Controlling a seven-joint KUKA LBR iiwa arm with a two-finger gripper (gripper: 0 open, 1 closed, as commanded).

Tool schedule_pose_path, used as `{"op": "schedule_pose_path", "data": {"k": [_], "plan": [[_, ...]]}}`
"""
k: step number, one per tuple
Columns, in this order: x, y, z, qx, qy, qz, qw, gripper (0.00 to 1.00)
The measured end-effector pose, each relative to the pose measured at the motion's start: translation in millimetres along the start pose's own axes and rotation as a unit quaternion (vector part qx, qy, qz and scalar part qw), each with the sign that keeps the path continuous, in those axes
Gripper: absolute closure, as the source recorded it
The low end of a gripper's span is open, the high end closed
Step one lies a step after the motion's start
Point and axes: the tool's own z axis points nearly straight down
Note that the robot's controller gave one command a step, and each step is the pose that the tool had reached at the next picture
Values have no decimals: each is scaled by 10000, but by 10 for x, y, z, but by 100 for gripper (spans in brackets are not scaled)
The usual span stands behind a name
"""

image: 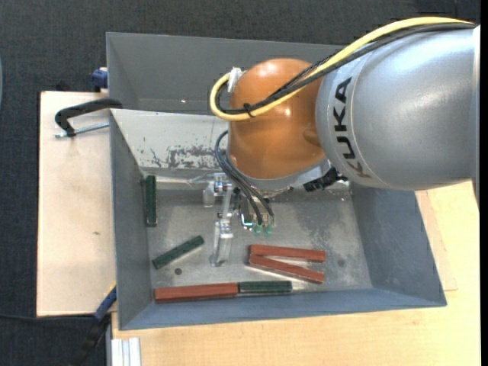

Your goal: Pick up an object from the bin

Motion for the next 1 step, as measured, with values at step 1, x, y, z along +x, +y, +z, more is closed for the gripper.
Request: {"op": "schedule_pose_path", "data": {"k": [1], "plan": [[-19,-10,-45,-10,-43,14,10000,0]]}}
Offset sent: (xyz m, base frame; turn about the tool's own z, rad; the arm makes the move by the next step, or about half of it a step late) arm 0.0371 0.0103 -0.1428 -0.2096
